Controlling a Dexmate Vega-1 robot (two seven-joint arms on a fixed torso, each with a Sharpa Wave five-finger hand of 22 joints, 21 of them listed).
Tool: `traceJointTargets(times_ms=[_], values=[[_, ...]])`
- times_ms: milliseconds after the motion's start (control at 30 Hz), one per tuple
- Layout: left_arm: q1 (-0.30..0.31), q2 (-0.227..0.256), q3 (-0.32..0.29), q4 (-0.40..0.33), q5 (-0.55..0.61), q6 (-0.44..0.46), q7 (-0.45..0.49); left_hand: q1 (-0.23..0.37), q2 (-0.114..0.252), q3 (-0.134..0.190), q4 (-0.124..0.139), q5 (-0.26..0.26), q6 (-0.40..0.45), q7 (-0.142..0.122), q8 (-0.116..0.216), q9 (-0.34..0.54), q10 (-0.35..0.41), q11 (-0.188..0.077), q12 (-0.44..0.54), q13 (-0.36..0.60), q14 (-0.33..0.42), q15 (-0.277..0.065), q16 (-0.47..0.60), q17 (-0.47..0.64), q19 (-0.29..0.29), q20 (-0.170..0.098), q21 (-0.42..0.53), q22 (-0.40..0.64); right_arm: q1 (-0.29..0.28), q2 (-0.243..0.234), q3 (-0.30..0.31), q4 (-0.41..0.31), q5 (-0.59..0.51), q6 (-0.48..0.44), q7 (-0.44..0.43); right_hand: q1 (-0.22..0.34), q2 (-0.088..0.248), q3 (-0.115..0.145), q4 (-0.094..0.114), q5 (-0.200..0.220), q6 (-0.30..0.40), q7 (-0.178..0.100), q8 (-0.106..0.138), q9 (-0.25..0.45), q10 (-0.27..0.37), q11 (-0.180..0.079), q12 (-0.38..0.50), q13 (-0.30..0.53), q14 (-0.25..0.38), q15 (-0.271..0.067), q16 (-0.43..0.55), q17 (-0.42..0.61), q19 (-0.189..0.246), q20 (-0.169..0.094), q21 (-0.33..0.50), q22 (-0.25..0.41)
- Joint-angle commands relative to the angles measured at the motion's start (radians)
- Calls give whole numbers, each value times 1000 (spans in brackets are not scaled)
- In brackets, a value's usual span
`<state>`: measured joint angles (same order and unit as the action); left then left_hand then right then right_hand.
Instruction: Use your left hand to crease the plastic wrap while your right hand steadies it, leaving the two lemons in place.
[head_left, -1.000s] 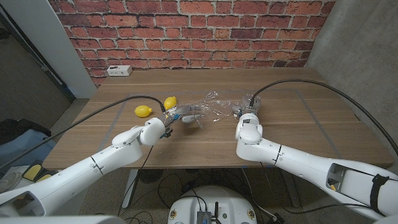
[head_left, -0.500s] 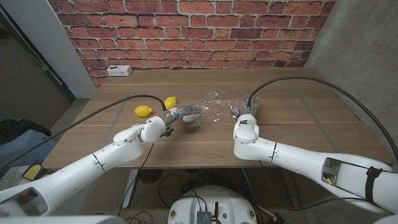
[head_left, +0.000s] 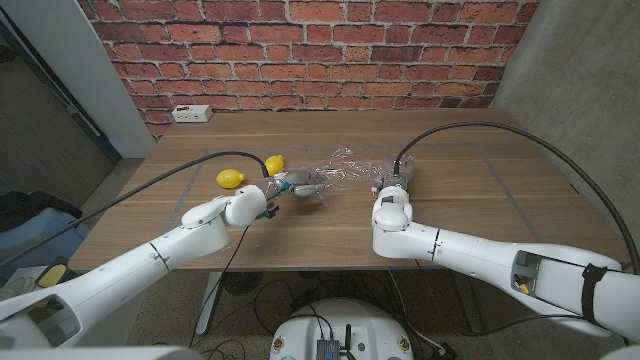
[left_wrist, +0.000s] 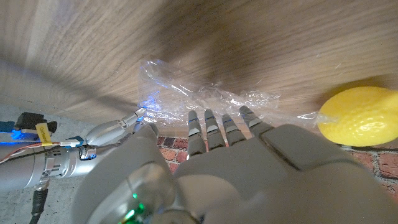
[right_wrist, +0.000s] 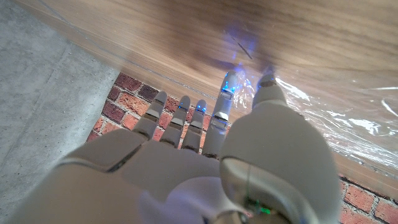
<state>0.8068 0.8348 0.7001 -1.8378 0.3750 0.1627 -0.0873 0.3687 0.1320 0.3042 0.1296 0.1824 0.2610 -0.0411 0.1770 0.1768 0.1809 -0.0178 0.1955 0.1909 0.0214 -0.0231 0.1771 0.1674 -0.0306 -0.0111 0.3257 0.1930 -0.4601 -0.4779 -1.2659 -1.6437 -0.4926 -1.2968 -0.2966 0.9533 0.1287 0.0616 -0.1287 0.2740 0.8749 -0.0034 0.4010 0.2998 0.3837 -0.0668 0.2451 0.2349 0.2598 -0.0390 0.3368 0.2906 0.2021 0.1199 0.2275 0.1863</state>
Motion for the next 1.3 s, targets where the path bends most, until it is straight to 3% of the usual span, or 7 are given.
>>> traceJointTargets(times_ms=[33, 233, 500, 600, 967, 1133, 1300], values=[[-11, -4, 3, 26, -12, -36, -16, -9, 2, 5, -7, 7, -7, 1, 1, 0, -11, -1, -1, 2, -9, -4, -2, 3, 0, -4, 3, 1, -26, 0, 27, 1, 23, 68, -73, 73, 31, 38, -27, 2, 63, -4, 29, 6, 44, -15, 14, 1, 25, -85, 13, 5, 18, -13, 7, -2], [-17, -7, 8, 42, -15, -42, -27, -10, 3, 7, -9, 7, -11, 1, 1, 0, -17, -1, -1, 2, -12, -5, -2, 3, -3, -1, 1, 1, -72, -6, 76, -5, 15, 159, -139, 152, 63, 94, -35, -20, 101, -7, 38, -3, 76, -42, 18, 1, 38, -115, 29, 14, 32, -38, 7, -3], [-38, -19, 36, 55, 49, -30, -25, -12, 4, 8, -13, 7, -26, 5, -2, 0, -30, -8, -3, 2, -23, -9, -4, 2, -10, 7, -4, 0, -119, -15, 123, -24, -20, 228, -189, 169, 59, 110, -30, -36, 114, -3, 45, -1, 97, -39, 23, 1, 52, -119, 42, 21, 43, -41, 9, -3], [-45, -22, 41, 54, 56, -19, -42, -13, 3, 8, -15, 7, -35, 22, -3, 0, -32, -17, -1, 2, -25, -14, -4, 2, -14, 8, -7, 0, -133, -22, 136, -38, -38, 242, -198, 172, 57, 113, -28, -42, 117, 1, 47, -2, 103, -36, 24, 1, 55, -120, 45, 23, 46, -43, 9, -3], [-58, -29, 51, 59, 52, -20, -73, -18, 0, 7, -19, 6, -45, 19, -1, 0, -40, -4, 0, 2, -30, -7, -3, 2, -13, 16, -10, 1, -192, -36, 180, -71, -136, 343, -284, 176, 54, 122, -22, -57, 121, 0, 50, 0, 120, -41, 27, 2, 64, -128, 51, 24, 59, -47, 12, -3], [-56, -28, 51, 56, 48, -14, -82, -20, -1, 7, -19, 6, -48, 20, -1, 1, -41, -5, 0, 2, -31, -6, -3, 2, -12, 17, -10, 1, -219, -32, 211, -50, -163, 420, -328, 175, 54, 129, -15, -68, 115, -4, 50, 2, 122, -43, 25, 2, 86, -143, 62, 27, 95, -63, 25, -1], [-55, -28, 51, 56, 44, -14, -83, -22, -1, 7, -20, 6, -48, 19, 0, 1, -44, -3, 0, 2, -34, -5, -3, 2, -12, 18, -11, 1, -240, -35, 233, -31, -193, 503, -369, 177, 51, 143, -9, -82, 111, -2, 51, 1, 135, -46, 24, 2, 124, -160, 79, 32, 179, -88, 60, 5]])
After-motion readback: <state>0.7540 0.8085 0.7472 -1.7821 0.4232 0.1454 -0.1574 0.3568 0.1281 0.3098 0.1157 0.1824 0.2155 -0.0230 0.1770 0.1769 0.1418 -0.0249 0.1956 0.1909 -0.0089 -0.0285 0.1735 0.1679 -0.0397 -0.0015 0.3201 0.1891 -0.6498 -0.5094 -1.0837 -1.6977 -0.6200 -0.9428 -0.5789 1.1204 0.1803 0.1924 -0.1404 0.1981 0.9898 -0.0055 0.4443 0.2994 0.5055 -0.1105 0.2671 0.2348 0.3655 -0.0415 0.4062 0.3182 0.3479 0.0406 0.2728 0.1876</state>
